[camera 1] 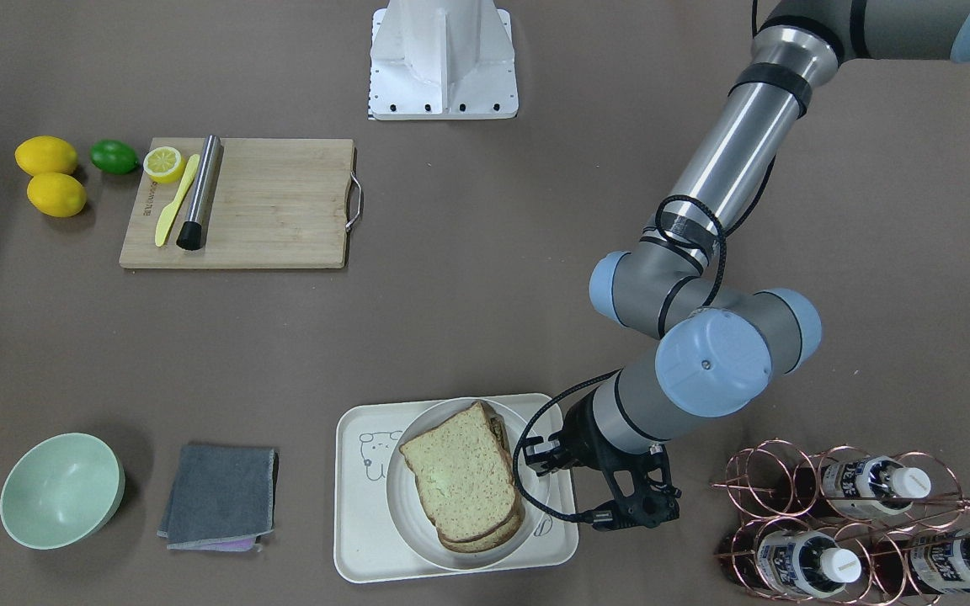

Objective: Make sandwich and place on tray
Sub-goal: 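Carry the plate with the left gripper onto the white Rabbit tray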

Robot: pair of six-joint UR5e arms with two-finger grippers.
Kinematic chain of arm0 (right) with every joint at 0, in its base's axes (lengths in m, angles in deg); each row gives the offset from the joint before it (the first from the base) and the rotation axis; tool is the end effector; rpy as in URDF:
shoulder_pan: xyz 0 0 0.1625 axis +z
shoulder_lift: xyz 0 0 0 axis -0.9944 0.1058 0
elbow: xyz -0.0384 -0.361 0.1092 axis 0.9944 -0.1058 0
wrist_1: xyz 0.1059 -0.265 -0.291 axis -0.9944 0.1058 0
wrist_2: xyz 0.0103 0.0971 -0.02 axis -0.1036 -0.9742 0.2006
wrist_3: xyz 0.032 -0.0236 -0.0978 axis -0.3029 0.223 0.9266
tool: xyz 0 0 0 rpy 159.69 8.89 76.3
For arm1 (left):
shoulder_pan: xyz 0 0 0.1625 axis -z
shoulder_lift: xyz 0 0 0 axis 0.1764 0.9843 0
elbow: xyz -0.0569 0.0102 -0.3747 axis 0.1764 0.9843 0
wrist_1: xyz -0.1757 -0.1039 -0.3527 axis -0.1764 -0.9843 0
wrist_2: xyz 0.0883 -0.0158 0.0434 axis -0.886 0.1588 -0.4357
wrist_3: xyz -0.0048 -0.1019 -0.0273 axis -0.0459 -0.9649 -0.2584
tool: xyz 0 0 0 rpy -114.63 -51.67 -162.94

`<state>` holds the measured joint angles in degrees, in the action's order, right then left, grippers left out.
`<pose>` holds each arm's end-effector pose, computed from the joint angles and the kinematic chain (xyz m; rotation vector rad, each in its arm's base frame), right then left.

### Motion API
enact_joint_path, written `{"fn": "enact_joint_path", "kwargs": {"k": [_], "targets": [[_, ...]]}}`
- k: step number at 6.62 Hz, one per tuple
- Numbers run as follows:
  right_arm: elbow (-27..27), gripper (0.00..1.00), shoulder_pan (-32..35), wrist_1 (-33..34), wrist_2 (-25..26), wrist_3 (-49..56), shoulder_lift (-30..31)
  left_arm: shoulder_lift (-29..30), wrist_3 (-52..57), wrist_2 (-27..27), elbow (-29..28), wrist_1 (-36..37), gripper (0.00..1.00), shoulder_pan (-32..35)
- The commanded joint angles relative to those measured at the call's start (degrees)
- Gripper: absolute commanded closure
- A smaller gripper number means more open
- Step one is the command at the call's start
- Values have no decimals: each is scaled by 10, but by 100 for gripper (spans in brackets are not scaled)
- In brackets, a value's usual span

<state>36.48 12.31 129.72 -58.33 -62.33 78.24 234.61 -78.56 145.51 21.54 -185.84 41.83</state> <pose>0.1142 -0.4344 0.5780 0.1045 -0.6824 -0.2073 0.4658 -0.7049 0.2297 0.0532 1.1221 -0.1614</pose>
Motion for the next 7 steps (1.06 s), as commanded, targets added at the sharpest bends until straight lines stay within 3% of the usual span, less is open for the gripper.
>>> {"fn": "enact_joint_path", "kwargs": {"k": [1, 3, 4, 5, 6, 7], "targets": [[-3, 0, 0, 0, 0, 0, -1, 22, 4, -31, -21, -1, 100, -17], [-10, 0, 0, 0, -1, 4, -1, 22, 4, -46, -21, -2, 100, -29], [-10, 0, 0, 0, -1, 6, 2, 22, 5, -48, -21, -3, 89, -29], [-10, 0, 0, 0, -1, 6, 6, 21, 5, -57, -21, -6, 12, -29], [-11, 0, 0, 0, -1, 6, 6, 19, 6, -60, -18, -9, 1, -28], [-13, 0, 0, 0, -2, 6, 7, 17, 5, -60, -15, -16, 1, -25]]}}
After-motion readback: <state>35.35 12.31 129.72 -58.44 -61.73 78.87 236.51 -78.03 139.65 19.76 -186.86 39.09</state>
